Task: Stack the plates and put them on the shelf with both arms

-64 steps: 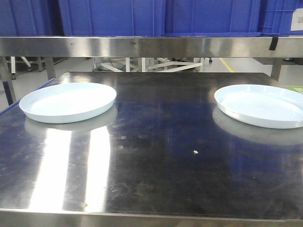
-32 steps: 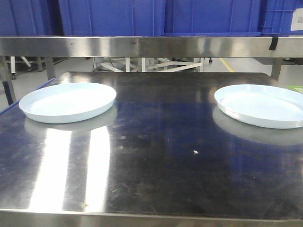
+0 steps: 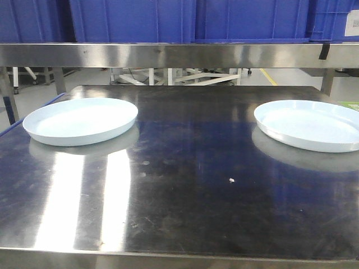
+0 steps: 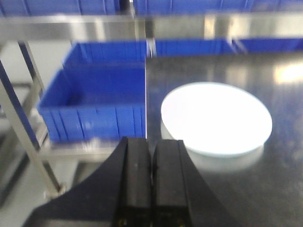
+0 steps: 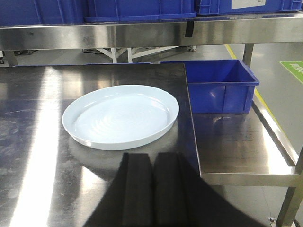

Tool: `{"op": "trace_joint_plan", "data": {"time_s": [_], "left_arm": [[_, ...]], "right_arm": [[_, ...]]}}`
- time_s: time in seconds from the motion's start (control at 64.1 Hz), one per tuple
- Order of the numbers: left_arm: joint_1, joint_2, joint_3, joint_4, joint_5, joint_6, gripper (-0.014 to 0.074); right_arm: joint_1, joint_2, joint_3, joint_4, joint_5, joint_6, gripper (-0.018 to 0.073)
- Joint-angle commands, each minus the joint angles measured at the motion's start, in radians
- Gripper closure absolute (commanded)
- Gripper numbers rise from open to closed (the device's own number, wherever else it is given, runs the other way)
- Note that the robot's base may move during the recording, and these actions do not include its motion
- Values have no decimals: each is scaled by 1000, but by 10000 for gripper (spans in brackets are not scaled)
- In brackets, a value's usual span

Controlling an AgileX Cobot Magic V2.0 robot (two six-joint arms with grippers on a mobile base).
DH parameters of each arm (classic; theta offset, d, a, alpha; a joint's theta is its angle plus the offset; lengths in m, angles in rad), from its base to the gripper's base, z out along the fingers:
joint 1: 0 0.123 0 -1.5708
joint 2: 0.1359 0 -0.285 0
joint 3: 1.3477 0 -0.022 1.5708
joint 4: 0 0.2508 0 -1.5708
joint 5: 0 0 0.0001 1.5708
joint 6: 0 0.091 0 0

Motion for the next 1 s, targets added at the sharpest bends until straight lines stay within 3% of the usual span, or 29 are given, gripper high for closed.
{"op": "trace_joint_plan", "data": {"time_s": [0.0, 0.484, 0.983], "left_arm": [[-2, 101, -81, -11, -45, -5, 507], [-2, 653, -434, -30, 115, -5, 507], [15, 966, -769, -34, 103, -5, 512]], "right_arm": [[-6, -19, 0, 0, -83, -2, 508], [-6, -19, 0, 0, -83, -2, 508], [-6, -19, 0, 0, -83, -2, 508]]}}
